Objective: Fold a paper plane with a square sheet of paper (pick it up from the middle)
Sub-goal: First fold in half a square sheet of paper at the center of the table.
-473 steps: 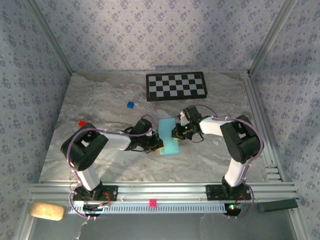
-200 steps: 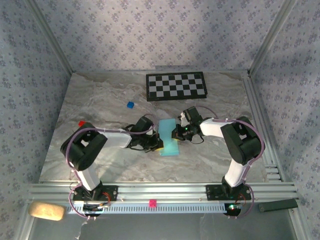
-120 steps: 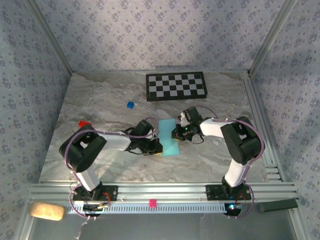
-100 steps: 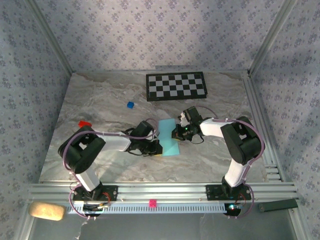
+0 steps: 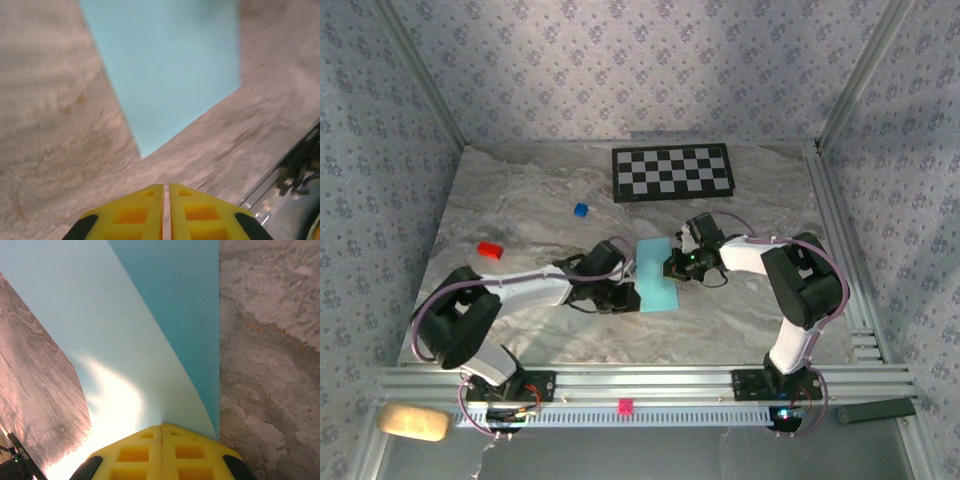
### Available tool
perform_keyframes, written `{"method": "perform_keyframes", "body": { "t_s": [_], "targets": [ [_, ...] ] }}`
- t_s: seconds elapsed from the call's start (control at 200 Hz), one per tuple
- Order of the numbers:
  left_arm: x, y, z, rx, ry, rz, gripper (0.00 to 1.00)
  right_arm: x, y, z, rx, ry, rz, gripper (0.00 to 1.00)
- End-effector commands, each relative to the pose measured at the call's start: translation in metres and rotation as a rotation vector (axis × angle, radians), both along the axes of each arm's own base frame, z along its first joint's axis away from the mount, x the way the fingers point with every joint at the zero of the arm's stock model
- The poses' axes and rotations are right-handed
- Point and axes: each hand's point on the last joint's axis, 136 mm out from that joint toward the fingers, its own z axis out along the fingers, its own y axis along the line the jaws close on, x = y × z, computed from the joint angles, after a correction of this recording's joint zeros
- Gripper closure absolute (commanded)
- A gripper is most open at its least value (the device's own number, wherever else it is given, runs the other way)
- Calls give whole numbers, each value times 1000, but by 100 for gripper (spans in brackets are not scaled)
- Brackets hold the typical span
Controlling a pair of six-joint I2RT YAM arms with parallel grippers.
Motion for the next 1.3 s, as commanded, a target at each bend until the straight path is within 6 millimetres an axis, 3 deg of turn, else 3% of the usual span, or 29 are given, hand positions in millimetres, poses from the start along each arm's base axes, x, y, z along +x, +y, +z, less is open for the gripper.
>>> {"method": "perform_keyframes", "body": {
  "t_s": [0.0, 0.2, 0.415, 0.625, 0.89, 1.299],
  "targets": [
    [42, -7, 31, -86, -68, 58, 89, -45, -48, -59, -262, 192, -23, 100],
    [107, -25, 31, -132, -69, 120, 90, -43, -47, -54, -259, 188, -10, 100],
    [140, -37, 11, -96, -70, 138, 90, -43, -48, -56, -261, 196, -4, 100],
    [142, -27, -7, -75, -47, 131, 90, -45, -49, -57, -267, 198, -6, 100],
    [135, -26, -5, -145, -35, 80, 89, -46, -53, -60, -278, 199, -16, 100],
    [133, -16, -33, -82, -4, 61, 90, -48, -53, -62, -280, 205, -21, 100]
  ]
}}
